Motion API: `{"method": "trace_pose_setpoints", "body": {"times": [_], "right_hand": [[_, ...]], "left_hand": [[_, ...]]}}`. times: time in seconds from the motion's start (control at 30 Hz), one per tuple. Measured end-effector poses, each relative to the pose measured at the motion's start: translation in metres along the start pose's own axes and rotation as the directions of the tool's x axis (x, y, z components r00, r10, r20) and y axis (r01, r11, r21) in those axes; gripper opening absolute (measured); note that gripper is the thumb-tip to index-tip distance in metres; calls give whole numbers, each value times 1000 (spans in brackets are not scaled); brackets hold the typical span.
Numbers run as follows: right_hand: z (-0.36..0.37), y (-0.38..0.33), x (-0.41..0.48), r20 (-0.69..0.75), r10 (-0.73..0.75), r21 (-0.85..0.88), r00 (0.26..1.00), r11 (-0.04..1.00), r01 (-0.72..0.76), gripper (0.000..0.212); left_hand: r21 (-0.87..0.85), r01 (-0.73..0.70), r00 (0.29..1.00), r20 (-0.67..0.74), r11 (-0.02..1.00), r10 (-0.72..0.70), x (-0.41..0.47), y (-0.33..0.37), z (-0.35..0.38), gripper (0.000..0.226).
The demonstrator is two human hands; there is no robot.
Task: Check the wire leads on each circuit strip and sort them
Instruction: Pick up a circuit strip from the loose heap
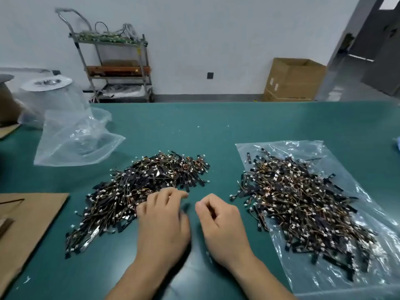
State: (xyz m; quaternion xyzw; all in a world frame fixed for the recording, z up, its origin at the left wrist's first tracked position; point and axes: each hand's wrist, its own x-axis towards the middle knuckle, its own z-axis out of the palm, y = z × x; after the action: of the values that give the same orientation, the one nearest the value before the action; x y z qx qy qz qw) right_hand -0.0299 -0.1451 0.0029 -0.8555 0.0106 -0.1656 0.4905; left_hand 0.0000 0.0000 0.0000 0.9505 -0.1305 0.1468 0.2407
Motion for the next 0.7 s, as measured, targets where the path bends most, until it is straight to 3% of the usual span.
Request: {"method": "trace_pose_setpoints", "body": {"times": [0.13,0.27,0.4,0.47,0.53,0.7], "right_hand": [[5,5,-3,-2,-4,-124,1000,992,3,7],[7,2,-3,41,12,-275,999,961,0,32],[8,-8,-5,214,-41,-395,976,910,125,43],[10,-11,-7,292,-74,-464,953,861,209,46],[11,-11,-7,342,-110,-492,933,825,278,40],[11,-8,-7,308,-147,-447,940,850,280,31]], "left_hand": [[4,-21,1000,22,1000,21,-2,-4,14,40],[-187,-17,1000,0,982,17,1,-10,15,45],[-493,-59,997,-77,868,24,5,-2,2,41],[-690,35,995,-45,723,-91,5,0,-2,37],[-860,141,983,63,491,-172,5,3,-3,35],[-959,254,943,218,122,-253,10,3,-3,32]]}}
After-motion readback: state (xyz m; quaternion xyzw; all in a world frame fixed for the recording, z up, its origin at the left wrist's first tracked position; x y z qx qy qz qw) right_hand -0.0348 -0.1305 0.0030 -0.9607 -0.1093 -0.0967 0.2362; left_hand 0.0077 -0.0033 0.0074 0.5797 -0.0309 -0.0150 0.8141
